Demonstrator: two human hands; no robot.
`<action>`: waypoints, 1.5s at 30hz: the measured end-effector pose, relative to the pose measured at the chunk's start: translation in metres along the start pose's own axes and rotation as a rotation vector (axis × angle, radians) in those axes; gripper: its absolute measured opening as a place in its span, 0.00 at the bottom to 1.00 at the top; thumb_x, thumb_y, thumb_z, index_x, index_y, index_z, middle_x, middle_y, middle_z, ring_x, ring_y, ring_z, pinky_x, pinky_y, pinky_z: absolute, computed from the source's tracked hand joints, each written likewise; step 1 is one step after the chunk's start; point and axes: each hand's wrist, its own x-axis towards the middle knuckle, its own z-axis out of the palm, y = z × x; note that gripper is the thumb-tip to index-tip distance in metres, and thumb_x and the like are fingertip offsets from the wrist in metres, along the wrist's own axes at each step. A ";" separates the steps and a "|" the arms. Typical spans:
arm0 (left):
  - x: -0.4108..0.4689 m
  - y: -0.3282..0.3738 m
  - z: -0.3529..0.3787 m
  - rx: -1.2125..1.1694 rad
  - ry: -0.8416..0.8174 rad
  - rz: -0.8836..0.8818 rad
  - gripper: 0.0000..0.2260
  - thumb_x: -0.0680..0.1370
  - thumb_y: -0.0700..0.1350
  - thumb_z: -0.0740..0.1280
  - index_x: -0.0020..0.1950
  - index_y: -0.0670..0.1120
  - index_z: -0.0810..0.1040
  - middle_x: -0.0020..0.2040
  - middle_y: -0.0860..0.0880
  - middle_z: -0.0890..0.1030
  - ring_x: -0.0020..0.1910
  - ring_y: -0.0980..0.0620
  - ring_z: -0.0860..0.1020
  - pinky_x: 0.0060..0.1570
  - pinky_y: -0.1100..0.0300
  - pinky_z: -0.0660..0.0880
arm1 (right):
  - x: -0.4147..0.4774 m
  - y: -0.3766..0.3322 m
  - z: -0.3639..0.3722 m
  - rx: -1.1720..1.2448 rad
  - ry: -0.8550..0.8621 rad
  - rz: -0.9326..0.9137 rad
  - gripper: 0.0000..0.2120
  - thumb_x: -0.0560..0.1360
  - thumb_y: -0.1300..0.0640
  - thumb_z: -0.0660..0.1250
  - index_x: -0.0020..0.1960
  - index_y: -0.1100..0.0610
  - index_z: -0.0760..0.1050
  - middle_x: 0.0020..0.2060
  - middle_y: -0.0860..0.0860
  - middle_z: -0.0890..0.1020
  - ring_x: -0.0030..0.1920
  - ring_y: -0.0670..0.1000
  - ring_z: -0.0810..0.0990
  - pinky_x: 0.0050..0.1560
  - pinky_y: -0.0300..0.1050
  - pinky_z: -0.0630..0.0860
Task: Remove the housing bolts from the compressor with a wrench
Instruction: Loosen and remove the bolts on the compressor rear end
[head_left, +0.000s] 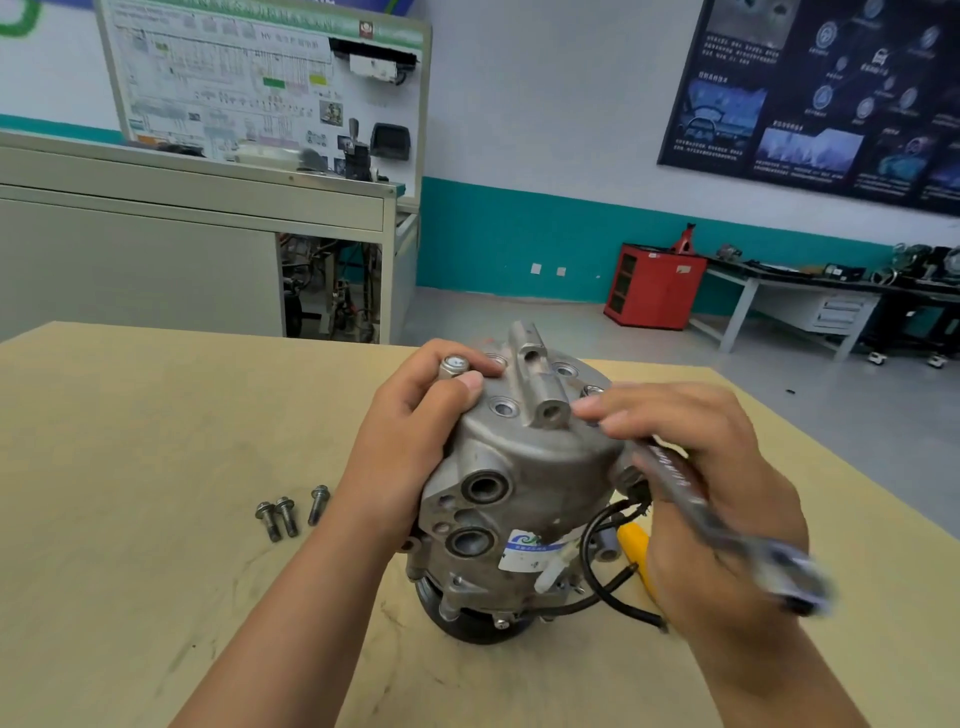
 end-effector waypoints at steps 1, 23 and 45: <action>0.000 0.000 0.000 0.005 0.001 -0.006 0.09 0.69 0.47 0.61 0.37 0.57 0.80 0.38 0.59 0.79 0.38 0.57 0.75 0.39 0.63 0.71 | -0.005 0.000 0.004 0.068 0.088 0.040 0.08 0.82 0.54 0.55 0.52 0.53 0.72 0.45 0.46 0.80 0.52 0.54 0.80 0.55 0.48 0.74; -0.003 0.003 0.000 -0.013 0.003 -0.017 0.08 0.69 0.47 0.61 0.37 0.56 0.80 0.39 0.54 0.79 0.40 0.53 0.76 0.39 0.60 0.72 | 0.076 0.008 0.009 -0.213 -0.403 0.726 0.17 0.71 0.48 0.71 0.33 0.60 0.75 0.27 0.58 0.73 0.29 0.52 0.69 0.33 0.48 0.67; 0.000 0.001 -0.001 -0.039 -0.015 -0.006 0.07 0.69 0.47 0.63 0.37 0.56 0.81 0.39 0.53 0.79 0.40 0.49 0.75 0.40 0.57 0.72 | 0.025 0.001 -0.005 -0.059 -0.216 0.135 0.10 0.70 0.52 0.69 0.51 0.50 0.78 0.38 0.46 0.73 0.39 0.40 0.71 0.39 0.28 0.65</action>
